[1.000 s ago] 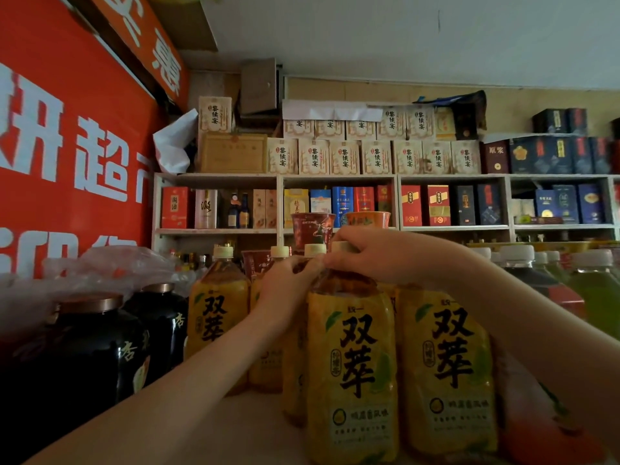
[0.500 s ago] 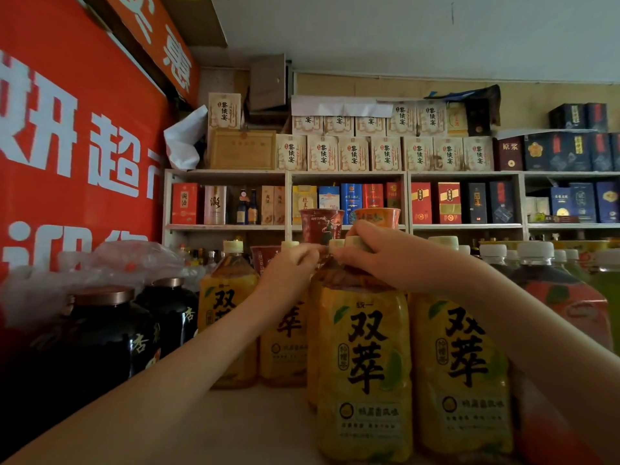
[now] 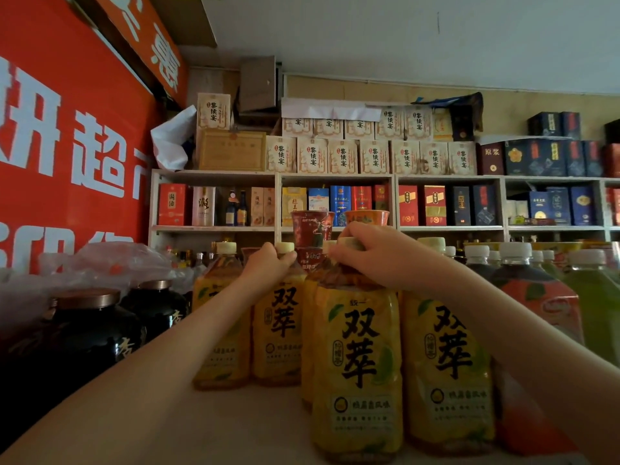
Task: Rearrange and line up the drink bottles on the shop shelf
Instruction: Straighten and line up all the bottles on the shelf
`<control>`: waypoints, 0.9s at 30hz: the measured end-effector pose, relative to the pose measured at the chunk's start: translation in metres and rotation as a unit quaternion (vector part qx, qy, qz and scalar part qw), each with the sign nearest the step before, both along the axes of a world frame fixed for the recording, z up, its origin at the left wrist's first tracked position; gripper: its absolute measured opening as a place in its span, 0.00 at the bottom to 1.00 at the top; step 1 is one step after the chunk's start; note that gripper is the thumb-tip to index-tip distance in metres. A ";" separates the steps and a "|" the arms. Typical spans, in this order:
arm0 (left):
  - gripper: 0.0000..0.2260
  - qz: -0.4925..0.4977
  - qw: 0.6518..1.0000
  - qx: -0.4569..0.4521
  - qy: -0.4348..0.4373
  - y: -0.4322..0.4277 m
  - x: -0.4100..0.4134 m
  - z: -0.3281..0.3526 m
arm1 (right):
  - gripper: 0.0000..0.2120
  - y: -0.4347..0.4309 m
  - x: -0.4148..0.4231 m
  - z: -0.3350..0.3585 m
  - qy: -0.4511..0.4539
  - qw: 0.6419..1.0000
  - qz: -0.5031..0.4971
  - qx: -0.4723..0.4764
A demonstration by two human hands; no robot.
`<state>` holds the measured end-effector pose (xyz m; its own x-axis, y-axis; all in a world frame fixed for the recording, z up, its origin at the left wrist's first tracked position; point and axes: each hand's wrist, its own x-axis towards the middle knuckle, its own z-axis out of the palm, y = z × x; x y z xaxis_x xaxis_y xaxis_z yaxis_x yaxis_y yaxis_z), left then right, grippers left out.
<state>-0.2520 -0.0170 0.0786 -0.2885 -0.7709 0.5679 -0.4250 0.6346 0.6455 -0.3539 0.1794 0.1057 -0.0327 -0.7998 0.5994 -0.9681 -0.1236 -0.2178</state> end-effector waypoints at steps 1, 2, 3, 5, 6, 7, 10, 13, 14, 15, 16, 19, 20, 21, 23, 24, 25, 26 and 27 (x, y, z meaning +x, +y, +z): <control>0.17 -0.002 1.000 -0.003 0.010 -0.001 -0.002 0.000 | 0.14 0.000 0.001 0.000 0.005 1.000 -0.003 -0.006; 0.16 -0.002 1.000 -0.008 0.015 -0.002 -0.005 -0.001 | 0.14 0.000 0.001 -0.001 0.006 1.000 -0.005 -0.012; 0.16 -0.003 1.000 -0.013 0.022 -0.002 -0.009 -0.002 | 0.14 0.001 0.001 -0.001 0.009 1.000 -0.009 -0.018; 0.15 -0.005 0.999 -0.018 0.037 -0.002 -0.015 -0.003 | 0.14 0.003 0.000 -0.001 0.016 0.999 -0.013 -0.027; 0.14 -0.008 0.999 -0.018 0.045 0.000 -0.018 -0.003 | 0.14 0.004 -0.001 0.000 0.019 0.999 -0.014 -0.030; 0.14 -0.015 0.998 -0.015 0.052 0.002 -0.022 -0.004 | 0.14 0.005 -0.001 0.000 0.022 0.999 -0.016 -0.031; 0.13 -0.064 0.996 0.001 0.062 0.005 -0.035 -0.002 | 0.15 0.004 -0.002 0.001 0.032 0.999 -0.025 -0.024; 0.10 -0.104 0.993 0.026 0.038 0.007 -0.047 0.005 | 0.17 0.004 -0.003 0.003 0.027 0.999 -0.020 -0.007; 0.09 -0.110 0.993 0.037 0.027 0.006 -0.049 0.007 | 0.17 0.004 -0.004 0.003 0.027 1.000 -0.015 -0.003; 0.09 -0.114 0.992 0.049 0.020 0.005 -0.049 0.009 | 0.17 0.005 -0.004 0.004 0.028 1.000 -0.010 0.000; 0.09 -0.122 0.990 0.067 0.020 0.004 -0.048 0.011 | 0.16 0.005 -0.005 0.003 0.028 1.000 -0.005 0.000; 0.11 -0.154 0.981 0.118 0.024 0.007 -0.042 0.014 | 0.14 0.000 -0.006 -0.004 0.001 1.000 0.015 -0.023; 0.11 -0.157 0.978 0.133 0.021 0.010 -0.040 0.016 | 0.13 -0.002 -0.005 -0.007 -0.023 0.999 0.026 -0.039; 0.12 -0.161 0.975 0.149 0.017 0.013 -0.038 0.017 | 0.12 -0.005 -0.005 -0.011 -0.052 0.996 0.041 -0.058; 0.12 -0.187 0.967 0.174 0.012 0.021 -0.035 0.018 | 0.10 -0.008 -0.004 -0.018 -0.096 0.989 0.066 -0.093; 0.12 -0.193 0.967 0.169 0.008 0.024 -0.033 0.018 | 0.09 -0.008 -0.004 -0.020 -0.108 0.986 0.073 -0.107; 0.12 -0.186 0.972 0.141 -0.003 0.029 -0.030 0.017 | 0.09 -0.009 -0.004 -0.022 -0.118 0.983 0.078 -0.116; 0.13 -0.166 0.982 0.090 -0.016 0.033 -0.026 0.017 | 0.08 -0.008 -0.004 -0.022 -0.123 0.982 0.079 -0.123; 0.13 -0.138 0.990 0.029 -0.025 0.038 -0.019 0.016 | 0.08 -0.008 -0.003 -0.022 -0.124 0.981 0.076 -0.125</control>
<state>-0.2715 0.0212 0.0947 -0.5196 -0.6892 0.5050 -0.2727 0.6939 0.6664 -0.3571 0.1709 0.0839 -0.0932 -0.6352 0.7667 -0.8557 -0.3426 -0.3879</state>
